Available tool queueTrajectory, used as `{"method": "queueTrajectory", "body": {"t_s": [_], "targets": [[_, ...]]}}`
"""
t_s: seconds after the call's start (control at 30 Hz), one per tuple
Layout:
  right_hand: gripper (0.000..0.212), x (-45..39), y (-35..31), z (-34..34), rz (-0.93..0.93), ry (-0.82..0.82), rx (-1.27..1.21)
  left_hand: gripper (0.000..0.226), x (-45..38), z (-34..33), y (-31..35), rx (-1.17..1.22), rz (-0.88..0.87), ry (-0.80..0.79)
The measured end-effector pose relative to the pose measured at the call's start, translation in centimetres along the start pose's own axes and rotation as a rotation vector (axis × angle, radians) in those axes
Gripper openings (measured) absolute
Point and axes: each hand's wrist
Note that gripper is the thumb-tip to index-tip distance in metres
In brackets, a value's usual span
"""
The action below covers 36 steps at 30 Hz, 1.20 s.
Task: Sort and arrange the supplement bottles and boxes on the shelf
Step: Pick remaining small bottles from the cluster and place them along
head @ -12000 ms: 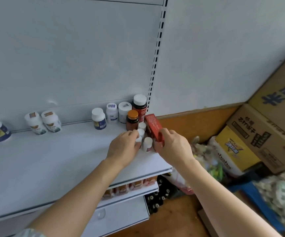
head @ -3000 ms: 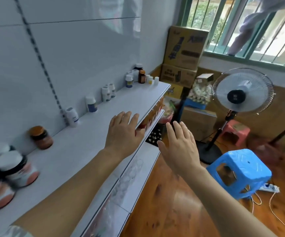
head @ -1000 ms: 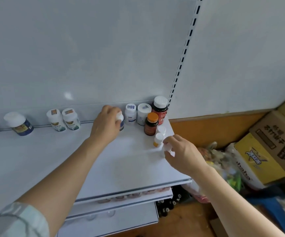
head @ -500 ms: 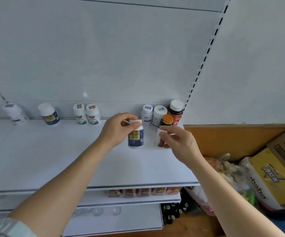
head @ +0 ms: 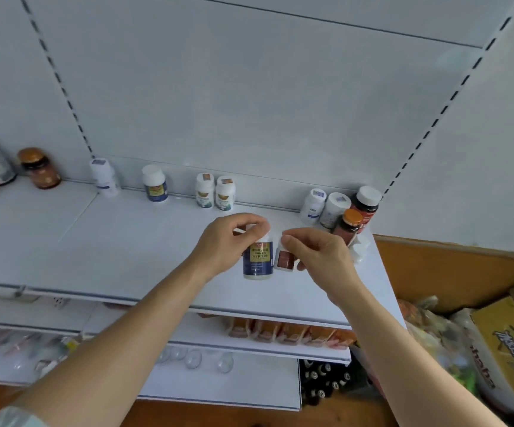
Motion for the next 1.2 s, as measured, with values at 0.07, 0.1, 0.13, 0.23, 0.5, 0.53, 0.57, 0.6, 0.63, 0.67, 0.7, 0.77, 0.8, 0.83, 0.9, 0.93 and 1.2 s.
{"method": "queueTrajectory", "body": {"t_s": [0.07, 0.1, 0.13, 0.23, 0.5, 0.53, 0.57, 0.6, 0.63, 0.67, 0.7, 0.77, 0.8, 0.83, 0.9, 0.93, 1.2], "targets": [[0.003, 0.1, 0.0, -1.3, -0.007, -0.033, 0.009, 0.030, 0.8, 0.7, -0.6, -0.014, 0.015, 0.018], [0.003, 0.0, 0.1, -2.0, -0.011, -0.047, 0.014, 0.031, 1.2, 1.0, -0.8, -0.020, 0.022, 0.026], [0.006, -0.2, 0.2, -2.7, -0.019, -0.055, 0.016, 0.032, 1.5, 1.3, -1.1, -0.025, 0.030, 0.038], [0.013, -1.0, 0.2, -4.5, -0.027, -0.092, 0.018, 0.032, 2.0, 2.8, -1.6, -0.026, 0.066, 0.068], [0.007, -4.4, -1.2, -7.7, -0.014, -0.210, -0.058, 0.030, 1.5, 6.5, -1.4, -0.012, 0.141, 0.164], [0.006, -4.8, -1.4, -8.1, -0.012, -0.217, -0.068, 0.029, 1.4, 7.0, -1.4, 0.003, 0.151, 0.182], [0.006, -5.2, -1.5, -8.5, -0.011, -0.225, -0.077, 0.028, 1.4, 7.5, -1.4, 0.014, 0.158, 0.198], [0.005, -5.6, -1.5, -9.0, -0.015, -0.233, -0.084, 0.027, 1.4, 7.9, -1.6, 0.018, 0.166, 0.212], [0.005, -5.9, -1.5, -9.5, -0.018, -0.244, -0.095, 0.026, 1.4, 8.4, -1.8, 0.017, 0.175, 0.226], [0.004, -6.1, -1.4, -10.0, -0.020, -0.260, -0.104, 0.026, 1.5, 8.8, -2.1, 0.014, 0.183, 0.243], [0.004, -6.4, -1.3, -10.5, -0.018, -0.277, -0.109, 0.025, 1.5, 9.3, -2.3, 0.012, 0.189, 0.262], [0.004, -6.8, -1.3, -11.4, -0.015, -0.300, -0.091, 0.025, 1.5, 10.1, -2.8, 0.010, 0.203, 0.288], [0.004, -7.0, -1.4, -11.8, -0.010, -0.305, -0.077, 0.025, 1.5, 10.6, -3.0, 0.013, 0.207, 0.292], [0.004, -7.2, -1.6, -12.2, -0.005, -0.310, -0.066, 0.025, 1.5, 11.0, -3.2, 0.019, 0.208, 0.295], [0.002, -7.7, -2.1, -13.2, 0.002, -0.325, -0.051, 0.025, 1.3, 12.1, -3.7, 0.034, 0.204, 0.299], [0.003, -7.8, -2.4, -13.8, 0.004, -0.333, -0.046, 0.026, 1.2, 12.7, -4.0, 0.041, 0.204, 0.301], [0.003, -9.0, -3.8, -20.6, -0.003, -0.336, 0.032, 0.019, 0.9, 19.5, -7.7, 0.076, 0.200, 0.229]]}}
Point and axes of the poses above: each hand's wrist, its own x-axis away from the middle knuckle, its own z-axis out of the back of the hand, y = z × x, and after that the axes turned 7 degrees about -x, right-handed
